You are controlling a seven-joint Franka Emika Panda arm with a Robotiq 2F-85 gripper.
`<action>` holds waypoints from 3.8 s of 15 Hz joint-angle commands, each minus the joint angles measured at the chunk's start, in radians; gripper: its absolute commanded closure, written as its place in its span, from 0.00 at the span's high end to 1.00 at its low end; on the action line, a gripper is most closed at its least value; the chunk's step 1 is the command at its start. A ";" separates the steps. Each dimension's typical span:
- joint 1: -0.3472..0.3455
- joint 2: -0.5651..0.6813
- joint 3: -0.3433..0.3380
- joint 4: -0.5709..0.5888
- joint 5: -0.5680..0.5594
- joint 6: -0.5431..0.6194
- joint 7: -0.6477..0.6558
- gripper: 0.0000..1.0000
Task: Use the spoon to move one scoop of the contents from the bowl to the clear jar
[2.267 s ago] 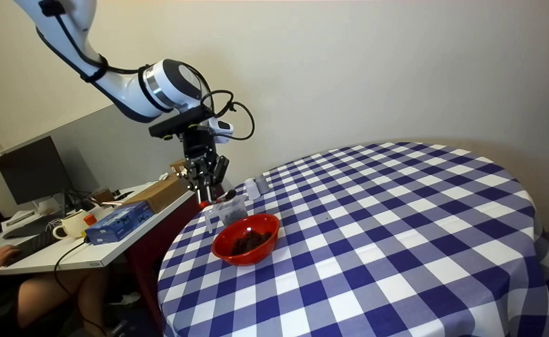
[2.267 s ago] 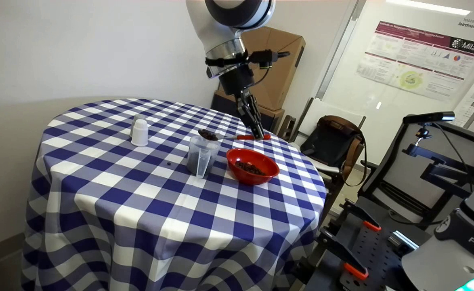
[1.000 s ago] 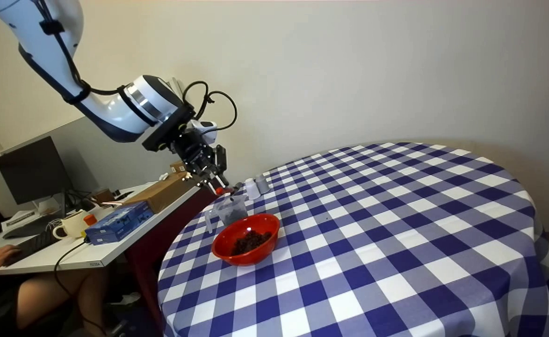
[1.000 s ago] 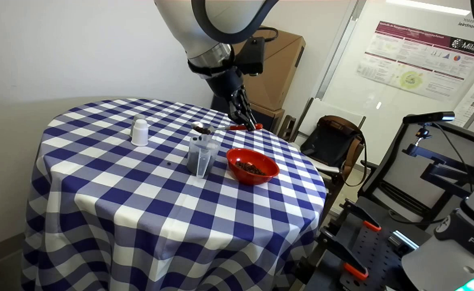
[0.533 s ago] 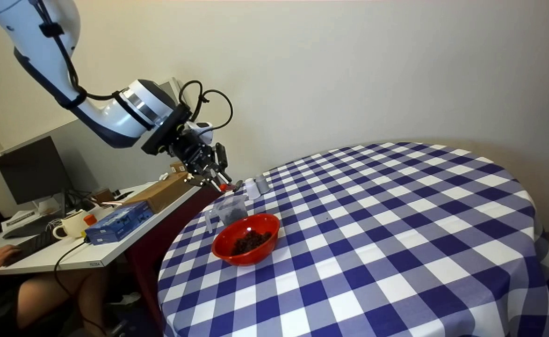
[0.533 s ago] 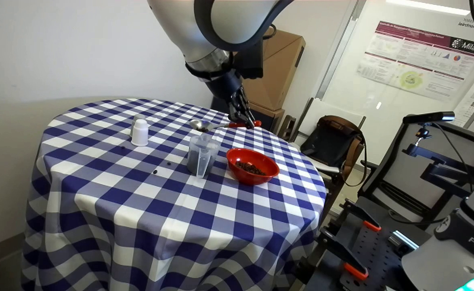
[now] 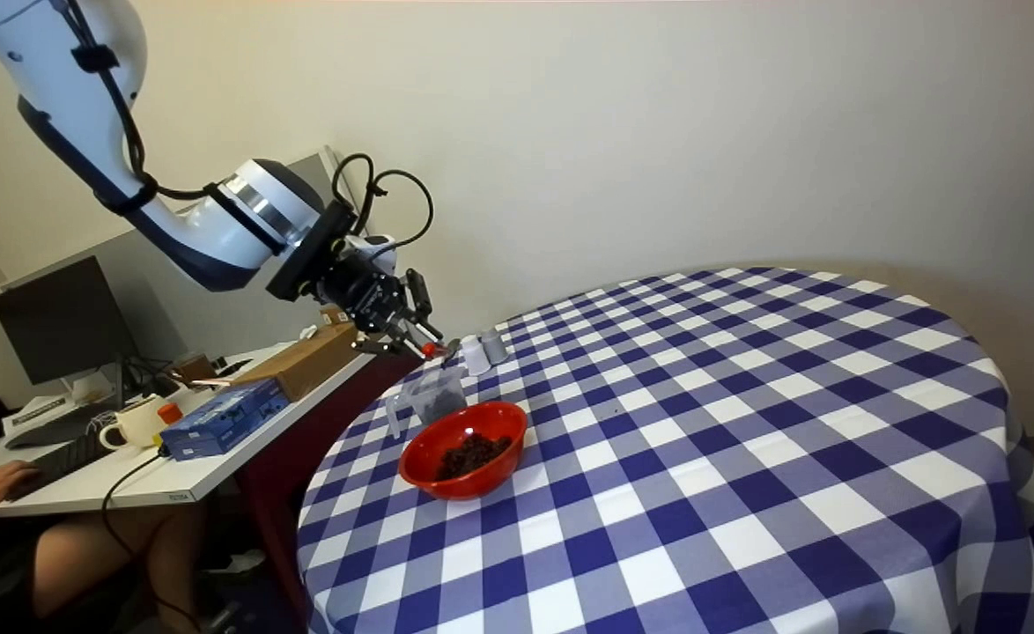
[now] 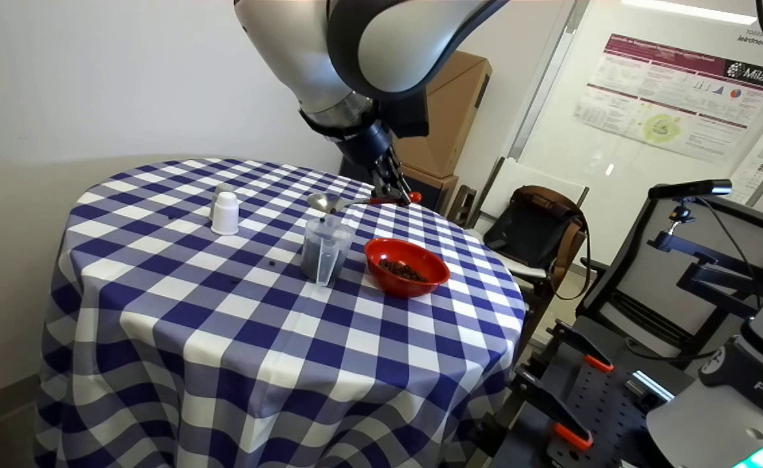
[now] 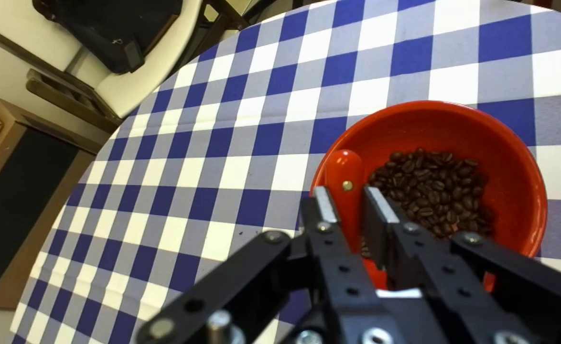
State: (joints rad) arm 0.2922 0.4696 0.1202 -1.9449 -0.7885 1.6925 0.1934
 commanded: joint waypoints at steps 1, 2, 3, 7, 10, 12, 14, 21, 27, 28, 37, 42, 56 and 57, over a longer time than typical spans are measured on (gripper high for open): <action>0.005 -0.044 0.004 -0.067 -0.099 0.039 0.061 0.10; 0.004 -0.048 0.006 -0.078 -0.121 0.047 0.074 0.10; 0.002 -0.051 0.009 -0.086 -0.141 0.052 0.086 0.10; -0.021 -0.069 0.022 -0.108 -0.109 0.042 0.078 0.10; -0.052 -0.091 0.017 -0.113 -0.038 0.033 0.056 0.10; -0.082 -0.111 0.006 -0.114 0.024 0.022 0.048 0.09; -0.114 -0.132 -0.010 -0.116 0.081 0.011 0.042 0.09; -0.235 -0.186 -0.090 -0.089 0.237 0.025 0.021 0.10; -0.336 -0.172 -0.172 -0.070 0.318 0.087 -0.059 0.10; -0.352 -0.159 -0.184 -0.065 0.328 0.104 -0.077 0.10; -0.464 0.005 -0.246 0.048 0.436 0.203 -0.228 0.10; -0.475 0.108 -0.231 0.117 0.498 0.222 -0.293 0.10; -0.481 0.252 -0.229 0.151 0.516 0.259 -0.331 0.52; -0.482 0.253 -0.230 0.149 0.516 0.260 -0.329 0.59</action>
State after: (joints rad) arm -0.1848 0.7033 -0.1032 -1.8156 -0.3014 1.9428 -0.1196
